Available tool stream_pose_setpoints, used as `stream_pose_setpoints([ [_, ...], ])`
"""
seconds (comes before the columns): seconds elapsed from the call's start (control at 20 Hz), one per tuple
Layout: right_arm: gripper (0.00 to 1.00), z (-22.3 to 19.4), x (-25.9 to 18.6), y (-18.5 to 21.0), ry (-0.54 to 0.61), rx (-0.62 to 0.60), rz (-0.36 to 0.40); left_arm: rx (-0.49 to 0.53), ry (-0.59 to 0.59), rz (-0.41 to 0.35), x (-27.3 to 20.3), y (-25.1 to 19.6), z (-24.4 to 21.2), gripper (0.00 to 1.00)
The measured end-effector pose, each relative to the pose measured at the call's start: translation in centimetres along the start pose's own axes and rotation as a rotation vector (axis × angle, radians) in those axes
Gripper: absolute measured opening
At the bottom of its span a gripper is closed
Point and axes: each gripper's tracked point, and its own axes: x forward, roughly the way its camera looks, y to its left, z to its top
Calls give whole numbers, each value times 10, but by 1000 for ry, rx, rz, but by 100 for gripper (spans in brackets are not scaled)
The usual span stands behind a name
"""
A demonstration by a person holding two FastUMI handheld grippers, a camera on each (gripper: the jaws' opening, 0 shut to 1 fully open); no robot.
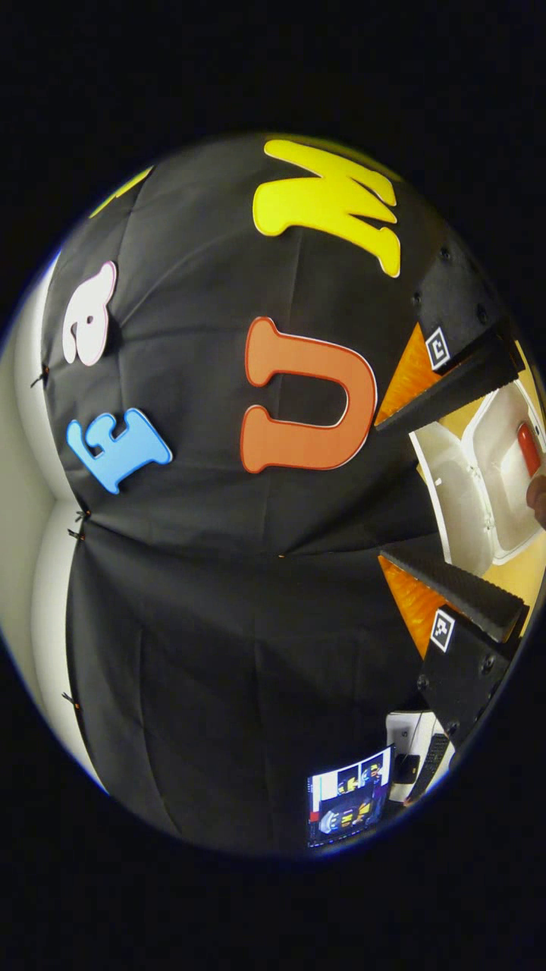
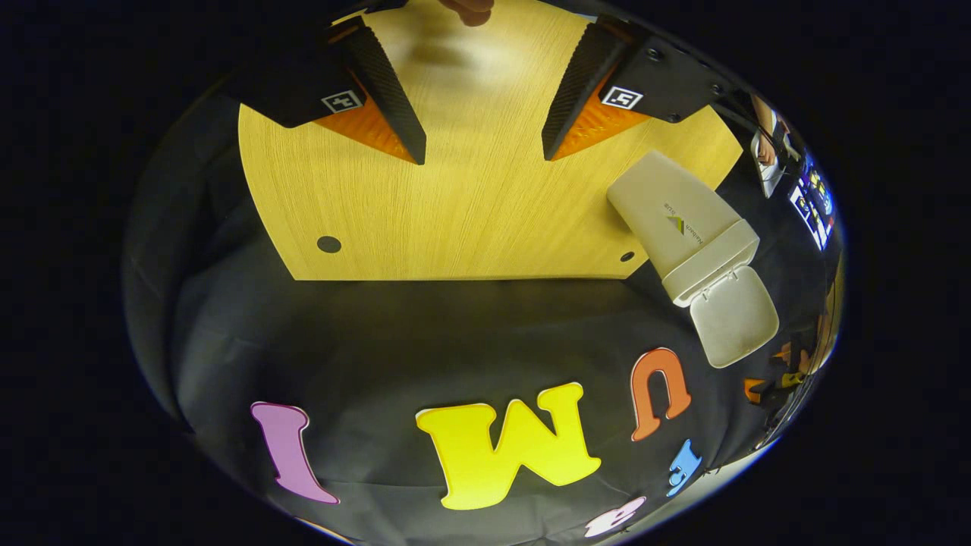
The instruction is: Press the lid of the desktop garbage bin to open it, pick up the crumpled paper on the desktop and throw it into the bin, then pick up the pop can on the desktop and drop it into the bin, and finally close the garbage bin lid.
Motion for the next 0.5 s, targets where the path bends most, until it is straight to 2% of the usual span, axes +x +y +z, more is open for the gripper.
stream_pose_setpoints([
  [0.25,98,-4,-8,-4,7,-14,-23,-67,67,80,28,10,-29,98],
  [0.35,98,-4,-10,-4,8,-18,-28,-97,86,80,34,9,-35,97],
  [0.5,98,-4,-11,-1,7,-28,-23,-71,104,92,37,16,-38,94],
])
